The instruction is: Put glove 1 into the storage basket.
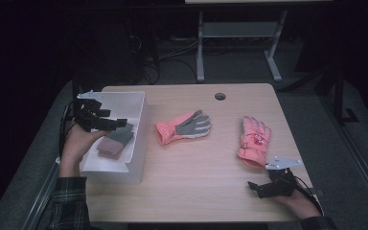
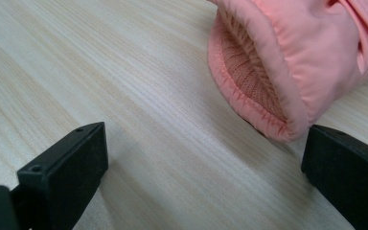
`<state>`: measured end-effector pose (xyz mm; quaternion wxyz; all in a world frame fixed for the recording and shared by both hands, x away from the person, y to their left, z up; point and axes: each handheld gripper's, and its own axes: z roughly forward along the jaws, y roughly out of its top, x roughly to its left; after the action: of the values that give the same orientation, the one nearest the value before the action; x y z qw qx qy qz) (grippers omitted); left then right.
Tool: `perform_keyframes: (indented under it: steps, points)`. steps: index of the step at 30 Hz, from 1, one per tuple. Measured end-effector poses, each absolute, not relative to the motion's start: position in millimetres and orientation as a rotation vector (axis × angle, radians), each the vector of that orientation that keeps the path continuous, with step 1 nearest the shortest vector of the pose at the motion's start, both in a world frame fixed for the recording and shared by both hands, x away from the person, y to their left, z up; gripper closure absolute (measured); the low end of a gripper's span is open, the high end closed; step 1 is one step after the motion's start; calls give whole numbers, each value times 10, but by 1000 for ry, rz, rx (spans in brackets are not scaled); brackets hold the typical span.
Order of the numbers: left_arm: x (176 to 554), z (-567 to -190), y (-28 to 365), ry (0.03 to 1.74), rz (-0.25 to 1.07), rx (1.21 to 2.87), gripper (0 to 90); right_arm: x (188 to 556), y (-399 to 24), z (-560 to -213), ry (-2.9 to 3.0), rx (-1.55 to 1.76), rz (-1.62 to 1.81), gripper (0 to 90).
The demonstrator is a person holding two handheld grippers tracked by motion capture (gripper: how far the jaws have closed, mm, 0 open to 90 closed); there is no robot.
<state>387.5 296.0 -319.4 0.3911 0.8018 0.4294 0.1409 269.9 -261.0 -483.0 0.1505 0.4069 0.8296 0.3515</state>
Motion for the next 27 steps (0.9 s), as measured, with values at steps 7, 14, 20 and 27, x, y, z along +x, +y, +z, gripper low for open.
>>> perform_keyframes:
  steps: [7, 14, 20, 27]
  points:
    - [3776, -3064, 2667, 975, 309, 2038, 130, 2699, -2610, -4830, 2383, 1169, 1009, 17]
    - [3727, -3069, 2287, 871, 248, 2063, 130, 2700, -2610, -4830, 2382, 1168, 1010, 17]
    - [3643, -3051, 2006, 795, 225, 2069, 132, 2700, -2610, -4830, 2382, 1167, 1010, 17]
    - [3563, -3092, 1698, 732, 203, 2101, 142, 2700, -2610, -4830, 2382, 1168, 1010, 17]
